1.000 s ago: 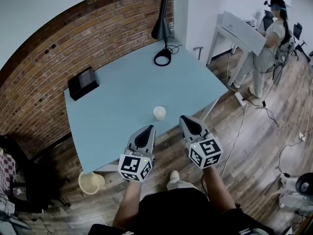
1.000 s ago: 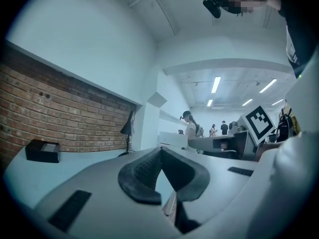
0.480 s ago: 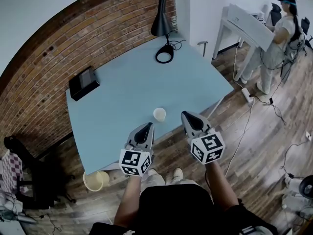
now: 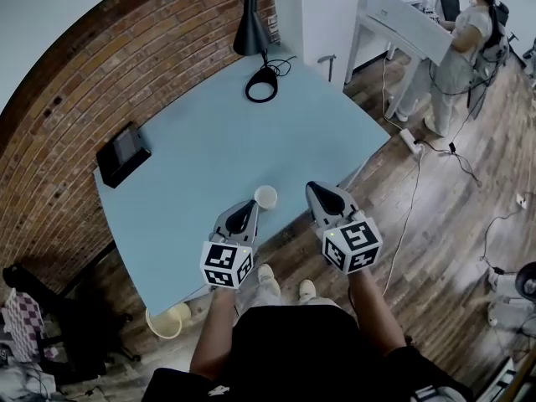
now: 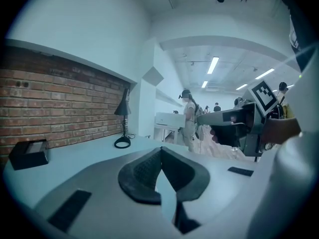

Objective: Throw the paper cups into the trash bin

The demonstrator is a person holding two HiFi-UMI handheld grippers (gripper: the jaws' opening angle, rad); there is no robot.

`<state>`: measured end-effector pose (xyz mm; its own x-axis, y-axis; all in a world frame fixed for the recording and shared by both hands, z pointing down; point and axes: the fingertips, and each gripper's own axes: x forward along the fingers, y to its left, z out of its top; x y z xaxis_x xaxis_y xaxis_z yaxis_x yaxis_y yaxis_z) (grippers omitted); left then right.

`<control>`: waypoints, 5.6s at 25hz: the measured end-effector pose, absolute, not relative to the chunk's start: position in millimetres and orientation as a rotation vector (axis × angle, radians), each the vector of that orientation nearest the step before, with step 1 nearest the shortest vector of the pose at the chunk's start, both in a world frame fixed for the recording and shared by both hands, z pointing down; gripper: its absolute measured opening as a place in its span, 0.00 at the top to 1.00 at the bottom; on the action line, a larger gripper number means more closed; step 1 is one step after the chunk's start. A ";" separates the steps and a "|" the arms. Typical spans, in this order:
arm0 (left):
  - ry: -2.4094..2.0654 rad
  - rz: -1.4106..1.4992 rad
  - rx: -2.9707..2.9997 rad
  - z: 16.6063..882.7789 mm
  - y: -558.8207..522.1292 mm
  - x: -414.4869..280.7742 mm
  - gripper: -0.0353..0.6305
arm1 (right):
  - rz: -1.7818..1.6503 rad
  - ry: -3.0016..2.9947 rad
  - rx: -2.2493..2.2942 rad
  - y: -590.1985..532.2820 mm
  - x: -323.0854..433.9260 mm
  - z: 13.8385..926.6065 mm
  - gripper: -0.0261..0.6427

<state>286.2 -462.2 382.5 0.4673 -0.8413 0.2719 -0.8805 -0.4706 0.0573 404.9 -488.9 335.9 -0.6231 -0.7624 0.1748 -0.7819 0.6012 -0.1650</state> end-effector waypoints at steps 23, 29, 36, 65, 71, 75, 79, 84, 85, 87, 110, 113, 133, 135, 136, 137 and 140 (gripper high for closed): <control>-0.789 0.904 2.718 526.7 -509.4 312.4 0.67 | 0.483 -2.431 1.721 -530.7 408.1 377.7 0.95; -0.627 1.160 2.782 570.2 -504.4 319.8 0.67 | 0.514 -2.358 1.770 -531.4 414.2 390.2 0.95; -0.553 1.292 2.770 591.2 -503.7 325.4 0.72 | 0.550 -2.322 1.792 -533.5 421.6 398.4 0.95; -0.861 1.030 2.750 518.9 -508.8 321.8 0.91 | 0.443 -2.497 1.560 -544.2 401.7 372.7 0.95; -1.021 0.809 2.754 466.3 -511.5 326.6 0.91 | 0.418 -2.559 1.484 -540.7 398.6 360.9 0.95; -1.151 0.706 2.775 436.6 -510.5 324.4 0.91 | 0.404 -2.590 1.432 -533.6 395.0 359.8 0.95; -1.250 0.653 2.737 419.7 -502.1 321.2 0.91 | 0.404 -2.605 1.384 -522.8 394.9 360.7 0.95; -1.335 0.621 2.697 409.0 -483.8 321.7 0.91 | 0.396 -2.650 1.314 -509.9 395.2 357.9 0.95; -1.357 0.612 2.691 406.5 -480.6 321.4 0.91 | 0.393 -2.658 1.298 -506.9 395.1 357.3 0.95; -1.413 0.584 2.670 400.3 -474.4 319.3 0.91 | 0.386 -2.676 1.263 -500.9 393.9 356.2 0.95; -2.002 0.392 2.353 347.0 -384.5 261.9 0.91 | 0.240 -2.927 0.648 -415.4 309.0 337.0 0.95; -2.063 0.378 2.294 345.0 -374.6 249.0 0.91 | 0.230 -2.935 0.570 -408.4 296.2 337.9 0.95; -2.321 0.350 2.012 328.0 -275.4 109.0 0.91 | 0.197 -2.950 0.239 -328.0 152.5 327.2 0.95; -2.330 0.346 2.001 326.9 -261.0 92.2 0.91 | 0.199 -2.950 0.227 -314.7 135.0 326.6 0.95; -2.333 0.344 1.993 327.5 -252.7 83.6 0.91 | 0.200 -2.948 0.216 -306.1 126.5 327.4 0.95; -2.337 0.341 1.984 328.3 -244.6 74.4 0.91 | 0.199 -2.945 0.204 -297.4 117.8 328.2 0.95; -2.349 0.317 1.950 331.1 -224.2 46.3 0.91 | 0.199 -2.943 0.164 -275.2 91.5 328.9 0.95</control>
